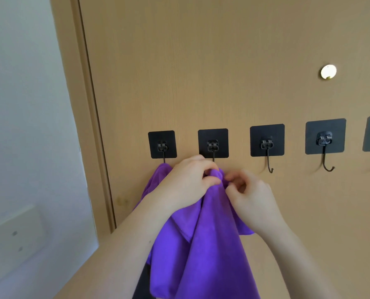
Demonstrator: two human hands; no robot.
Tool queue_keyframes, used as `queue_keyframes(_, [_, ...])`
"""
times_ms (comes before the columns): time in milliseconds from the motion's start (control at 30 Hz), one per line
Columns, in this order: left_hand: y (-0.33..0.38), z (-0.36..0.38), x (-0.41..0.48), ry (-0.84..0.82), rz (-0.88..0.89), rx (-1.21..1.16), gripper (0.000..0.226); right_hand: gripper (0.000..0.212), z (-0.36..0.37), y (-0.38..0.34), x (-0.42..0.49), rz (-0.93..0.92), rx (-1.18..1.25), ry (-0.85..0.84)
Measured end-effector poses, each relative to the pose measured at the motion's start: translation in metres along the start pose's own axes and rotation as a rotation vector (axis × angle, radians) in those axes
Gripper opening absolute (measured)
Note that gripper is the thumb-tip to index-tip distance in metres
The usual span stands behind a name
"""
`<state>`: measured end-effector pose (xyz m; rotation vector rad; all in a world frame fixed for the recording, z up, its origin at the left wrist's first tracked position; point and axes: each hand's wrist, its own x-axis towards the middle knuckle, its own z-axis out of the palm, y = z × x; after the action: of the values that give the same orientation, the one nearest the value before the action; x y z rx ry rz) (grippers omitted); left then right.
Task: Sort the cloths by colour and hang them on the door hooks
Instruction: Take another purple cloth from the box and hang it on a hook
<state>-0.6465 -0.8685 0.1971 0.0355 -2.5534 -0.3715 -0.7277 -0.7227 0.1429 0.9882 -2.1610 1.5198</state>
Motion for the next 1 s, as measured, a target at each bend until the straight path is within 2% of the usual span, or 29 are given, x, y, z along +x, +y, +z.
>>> queue_keyframes(67, [0.002,-0.002,0.004,-0.007,-0.012,0.016,0.015,0.023,-0.009,-0.005,-0.001,0.045,0.113,-0.016])
queue_keyframes(200, [0.003,-0.008,0.009,-0.02,-0.036,0.017,0.018,0.032,-0.02,-0.022,0.0,0.109,0.368,-0.378])
queue_keyframes(300, [0.004,-0.012,0.014,-0.051,-0.052,0.045,0.023,0.026,-0.019,-0.024,0.007,0.186,0.537,-0.509])
queue_keyframes(433, [0.005,-0.017,0.021,-0.115,-0.079,-0.021,0.015,0.024,-0.009,-0.012,0.012,0.299,0.623,-0.686])
queue_keyframes(633, [0.004,-0.016,0.021,-0.12,-0.076,-0.05,0.016,0.027,0.008,0.006,0.014,0.368,0.742,-0.658])
queue_keyframes(1000, [0.006,-0.007,0.015,-0.055,-0.095,-0.054,0.018,0.024,0.03,0.032,0.0,0.406,0.667,-0.666])
